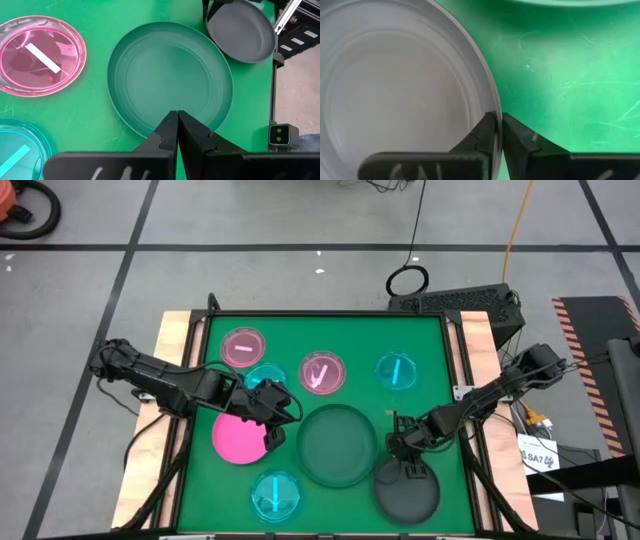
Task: Stack plastic plates
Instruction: Stack the black plate on top of the green plate
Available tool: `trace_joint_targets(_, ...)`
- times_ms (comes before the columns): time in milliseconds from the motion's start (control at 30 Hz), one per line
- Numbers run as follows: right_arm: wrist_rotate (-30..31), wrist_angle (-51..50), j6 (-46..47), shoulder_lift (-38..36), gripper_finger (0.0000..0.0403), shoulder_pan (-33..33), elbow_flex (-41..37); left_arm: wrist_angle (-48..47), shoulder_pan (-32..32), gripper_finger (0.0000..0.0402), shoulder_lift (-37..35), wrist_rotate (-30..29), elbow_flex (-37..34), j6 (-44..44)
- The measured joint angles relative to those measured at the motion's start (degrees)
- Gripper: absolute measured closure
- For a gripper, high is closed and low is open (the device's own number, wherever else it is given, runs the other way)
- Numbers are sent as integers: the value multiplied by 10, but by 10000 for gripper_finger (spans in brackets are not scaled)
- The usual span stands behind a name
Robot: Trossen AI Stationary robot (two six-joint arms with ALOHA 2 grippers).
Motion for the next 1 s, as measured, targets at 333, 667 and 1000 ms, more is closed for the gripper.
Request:
trace_joint_targets(333,-10,-3,19,0,385,0,12,0,0,385,0,0,0,0)
trace_joint_targets(667,-18,-3,29,0,380,0,13,0,0,385,0,0,0,0)
trace_joint_targets(1000,-16,-5,19,0,334,0,13,0,0,385,0,0,0,0)
